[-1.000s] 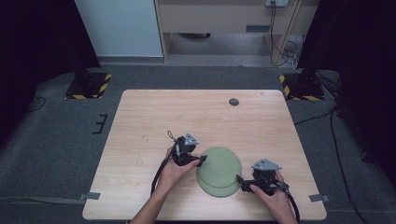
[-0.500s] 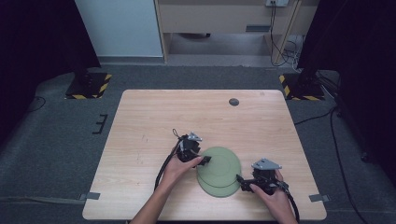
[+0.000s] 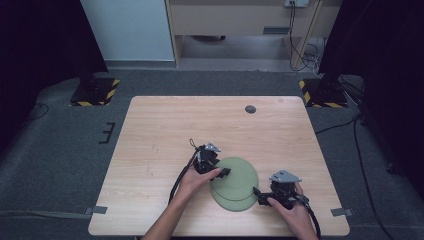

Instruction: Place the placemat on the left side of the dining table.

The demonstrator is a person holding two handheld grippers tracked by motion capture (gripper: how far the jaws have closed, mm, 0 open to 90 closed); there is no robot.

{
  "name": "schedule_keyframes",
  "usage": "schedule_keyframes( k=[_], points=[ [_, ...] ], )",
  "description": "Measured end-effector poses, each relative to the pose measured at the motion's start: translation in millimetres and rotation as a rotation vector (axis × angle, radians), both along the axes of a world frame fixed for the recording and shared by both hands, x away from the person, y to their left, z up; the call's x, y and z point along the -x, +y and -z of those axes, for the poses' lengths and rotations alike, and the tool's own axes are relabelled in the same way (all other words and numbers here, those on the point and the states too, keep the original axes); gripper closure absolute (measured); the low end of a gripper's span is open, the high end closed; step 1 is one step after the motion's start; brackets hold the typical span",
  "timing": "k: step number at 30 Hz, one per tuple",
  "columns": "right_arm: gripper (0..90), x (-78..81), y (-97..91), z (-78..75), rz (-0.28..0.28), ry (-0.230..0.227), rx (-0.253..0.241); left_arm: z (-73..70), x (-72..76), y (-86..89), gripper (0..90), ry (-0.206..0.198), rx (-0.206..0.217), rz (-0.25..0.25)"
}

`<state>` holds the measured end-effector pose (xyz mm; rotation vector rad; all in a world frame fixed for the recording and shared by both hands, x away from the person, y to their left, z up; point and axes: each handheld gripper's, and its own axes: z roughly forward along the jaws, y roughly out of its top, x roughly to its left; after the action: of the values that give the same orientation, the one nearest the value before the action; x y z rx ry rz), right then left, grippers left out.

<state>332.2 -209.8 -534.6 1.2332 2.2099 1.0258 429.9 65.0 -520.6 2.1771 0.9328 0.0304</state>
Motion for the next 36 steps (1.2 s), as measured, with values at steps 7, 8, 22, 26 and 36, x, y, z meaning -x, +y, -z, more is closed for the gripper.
schedule_keyframes(
  k=[7, 8, 22, 26, 36],
  points=[
    [5.3, -0.5, -0.1, 0.2, 0.001, 0.000, 0.002, -17.8, 5.4, 7.8, 50.5, -0.066, 0.060, -0.029],
    [5.2, -0.4, -0.1, 0.2, 0.002, 0.000, 0.002, -19.8, 6.3, 8.2, 51.9, -0.068, 0.073, -0.032],
    [4.5, -1.1, -0.4, 0.4, 0.002, 0.003, 0.001, -22.6, 7.3, 13.9, 71.2, -0.073, 0.113, -0.037],
    [4.4, -1.2, -0.5, 0.4, 0.001, 0.003, 0.001, -20.5, 6.9, 14.4, 75.2, -0.072, 0.107, -0.043],
    [4.0, -1.5, -0.7, 0.5, 0.002, 0.002, 0.004, -19.7, 7.7, 13.3, 79.0, -0.047, 0.126, -0.022]
  ],
)
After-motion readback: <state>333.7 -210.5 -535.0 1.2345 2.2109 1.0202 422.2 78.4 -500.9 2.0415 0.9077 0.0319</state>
